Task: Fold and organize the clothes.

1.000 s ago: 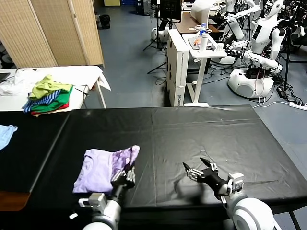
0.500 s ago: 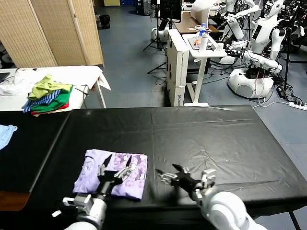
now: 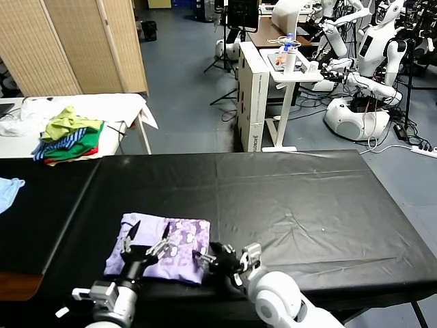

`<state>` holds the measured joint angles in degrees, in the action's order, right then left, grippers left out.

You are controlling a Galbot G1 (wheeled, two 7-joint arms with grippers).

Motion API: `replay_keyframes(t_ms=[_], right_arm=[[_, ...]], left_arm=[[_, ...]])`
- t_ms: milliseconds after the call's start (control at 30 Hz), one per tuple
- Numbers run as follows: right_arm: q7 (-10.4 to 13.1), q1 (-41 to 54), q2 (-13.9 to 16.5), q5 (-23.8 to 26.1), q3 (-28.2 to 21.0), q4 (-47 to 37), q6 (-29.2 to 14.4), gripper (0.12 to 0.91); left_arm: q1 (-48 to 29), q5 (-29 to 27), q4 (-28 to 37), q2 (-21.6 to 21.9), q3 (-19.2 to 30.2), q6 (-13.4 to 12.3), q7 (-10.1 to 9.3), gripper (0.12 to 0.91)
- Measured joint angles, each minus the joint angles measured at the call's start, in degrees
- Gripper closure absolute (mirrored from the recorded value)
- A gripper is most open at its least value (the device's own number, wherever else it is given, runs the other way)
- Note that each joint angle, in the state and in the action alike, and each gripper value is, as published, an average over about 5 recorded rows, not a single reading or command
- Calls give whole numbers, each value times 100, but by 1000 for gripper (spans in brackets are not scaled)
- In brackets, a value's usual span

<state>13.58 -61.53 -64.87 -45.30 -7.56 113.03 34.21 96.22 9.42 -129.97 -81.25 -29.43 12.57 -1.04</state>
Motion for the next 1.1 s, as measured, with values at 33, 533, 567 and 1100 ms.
replay_keyframes(t_ms=[33, 533, 567, 1100], right_arm=[[-10, -14, -3, 24, -1, -2, -5, 391], [-525, -463, 466, 456, 954, 336, 286, 881], [-588, -472, 541, 485, 1093, 339, 325, 880], [-926, -835, 1193, 732, 2300, 624, 508, 467]], left_arm=[[12, 1, -12, -7, -15, -2, 0, 123], [84, 133, -1, -92, -81, -98, -20, 123], [83, 139, 8, -89, -80, -102, -21, 123], [390, 658, 51, 45, -149, -524, -215, 123]])
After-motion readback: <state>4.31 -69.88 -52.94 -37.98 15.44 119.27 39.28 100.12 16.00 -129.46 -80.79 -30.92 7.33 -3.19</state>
